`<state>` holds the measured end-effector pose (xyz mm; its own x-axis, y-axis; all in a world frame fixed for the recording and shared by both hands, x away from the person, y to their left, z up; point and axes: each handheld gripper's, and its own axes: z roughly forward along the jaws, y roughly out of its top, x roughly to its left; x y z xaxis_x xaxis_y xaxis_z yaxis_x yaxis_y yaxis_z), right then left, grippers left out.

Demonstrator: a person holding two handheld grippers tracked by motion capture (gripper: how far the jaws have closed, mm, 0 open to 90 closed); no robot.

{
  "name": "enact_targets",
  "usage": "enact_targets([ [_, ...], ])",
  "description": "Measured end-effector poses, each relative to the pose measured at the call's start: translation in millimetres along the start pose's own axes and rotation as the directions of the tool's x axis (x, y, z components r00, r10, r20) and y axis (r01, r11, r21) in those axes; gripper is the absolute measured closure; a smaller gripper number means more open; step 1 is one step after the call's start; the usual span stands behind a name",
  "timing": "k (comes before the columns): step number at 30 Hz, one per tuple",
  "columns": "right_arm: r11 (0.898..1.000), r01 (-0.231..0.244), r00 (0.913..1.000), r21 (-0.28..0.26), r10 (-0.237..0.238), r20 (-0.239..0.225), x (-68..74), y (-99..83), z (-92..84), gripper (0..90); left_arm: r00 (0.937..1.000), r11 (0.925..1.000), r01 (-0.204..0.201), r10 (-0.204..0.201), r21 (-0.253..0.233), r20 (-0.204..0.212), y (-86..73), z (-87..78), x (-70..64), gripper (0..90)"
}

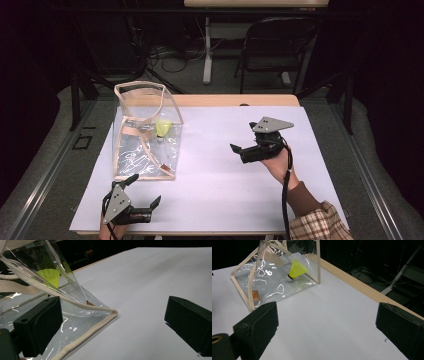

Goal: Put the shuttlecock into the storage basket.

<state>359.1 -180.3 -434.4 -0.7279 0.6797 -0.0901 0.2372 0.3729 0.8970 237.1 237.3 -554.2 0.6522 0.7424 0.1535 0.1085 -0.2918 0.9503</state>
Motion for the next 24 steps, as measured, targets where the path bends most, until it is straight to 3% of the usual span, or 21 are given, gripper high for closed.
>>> enact_targets([
  [24, 1.0, 0.003, 0.9996, 0.009, -0.003, 0.026, 13.3, -46.9, -22.2, 3.9, 1.0, 1.0, -0.001, 0.001, 0.004, -0.003, -0.2, 0.3, 0.3, 1.5],
])
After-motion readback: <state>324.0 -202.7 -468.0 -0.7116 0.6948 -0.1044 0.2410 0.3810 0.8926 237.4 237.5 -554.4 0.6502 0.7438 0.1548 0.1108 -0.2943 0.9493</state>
